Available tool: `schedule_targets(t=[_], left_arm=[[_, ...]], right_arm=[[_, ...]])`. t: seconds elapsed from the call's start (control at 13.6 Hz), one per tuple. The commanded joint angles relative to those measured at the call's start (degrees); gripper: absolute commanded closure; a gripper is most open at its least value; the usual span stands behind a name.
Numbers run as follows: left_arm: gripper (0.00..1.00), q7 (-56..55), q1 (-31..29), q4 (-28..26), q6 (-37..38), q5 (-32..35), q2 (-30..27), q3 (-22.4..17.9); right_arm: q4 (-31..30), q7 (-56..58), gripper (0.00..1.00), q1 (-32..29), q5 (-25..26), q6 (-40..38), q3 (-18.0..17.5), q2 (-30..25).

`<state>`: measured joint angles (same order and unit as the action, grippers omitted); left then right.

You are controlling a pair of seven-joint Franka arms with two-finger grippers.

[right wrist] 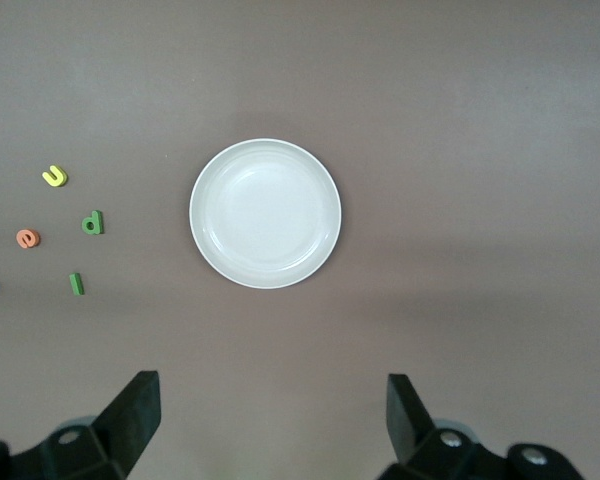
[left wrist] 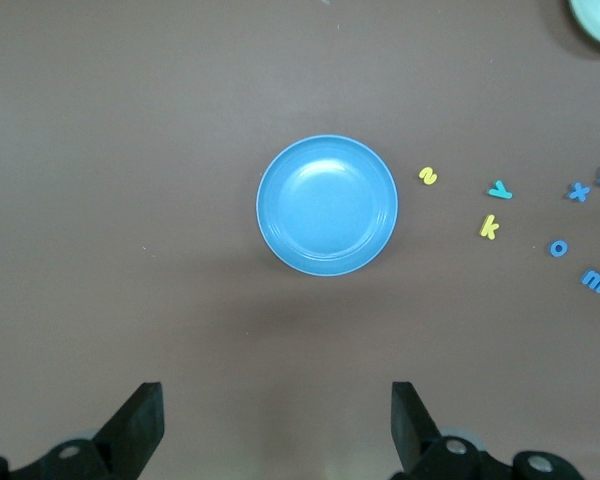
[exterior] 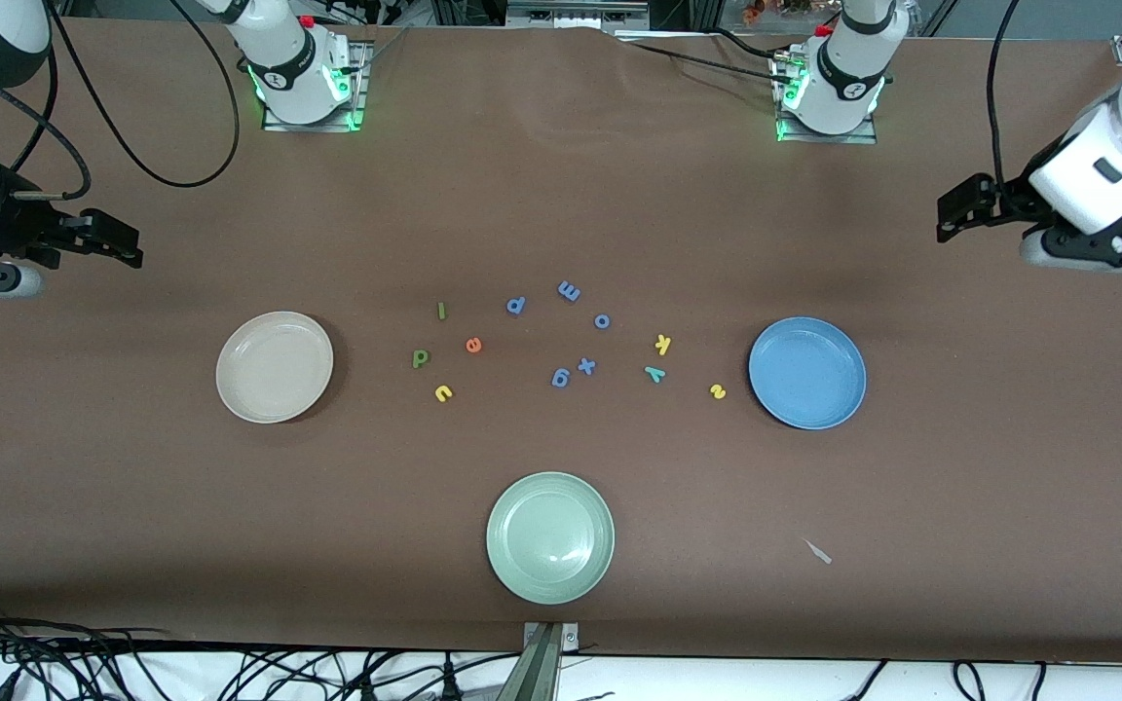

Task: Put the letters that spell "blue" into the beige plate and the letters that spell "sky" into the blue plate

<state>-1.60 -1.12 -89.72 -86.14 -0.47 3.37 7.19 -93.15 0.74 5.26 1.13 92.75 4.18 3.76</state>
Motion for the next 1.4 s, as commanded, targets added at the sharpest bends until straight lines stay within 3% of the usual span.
schedule_targets(t=[0.0, 0.29, 0.73, 1.1, 1.32], left_arm=[[0.0, 1.42, 0.33, 1.82, 1.15, 0.39, 4.17, 0.19], [0.0, 1.42, 2.96, 4.18, -0.94, 0.47, 14.79, 0.72], [0.0, -1.02, 9.28, 6.13, -14.56, 0.73, 27.38, 0.72], [0.0, -21.21, 12.45, 6.13, -19.58, -0.4, 30.38, 0.89], [0.0, -32.47, 15.88, 5.34, -25.55, -1.2, 32.83, 0.8]], right_arm=[[0.33, 0.31, 0.0, 0.1, 0.02, 0.41, -0.23, 0.2], [0.42, 0.75, 0.0, 2.91, -0.07, 5.59, -0.32, 3.71], [0.42, 0.31, 0.0, 10.03, -0.33, 16.57, -0.32, 14.33], [0.42, 0.14, 0.0, 13.89, -2.36, 23.16, -0.32, 23.3], [-0.45, -9.23, 0.0, 16.7, -3.15, 27.73, -0.41, 27.0]])
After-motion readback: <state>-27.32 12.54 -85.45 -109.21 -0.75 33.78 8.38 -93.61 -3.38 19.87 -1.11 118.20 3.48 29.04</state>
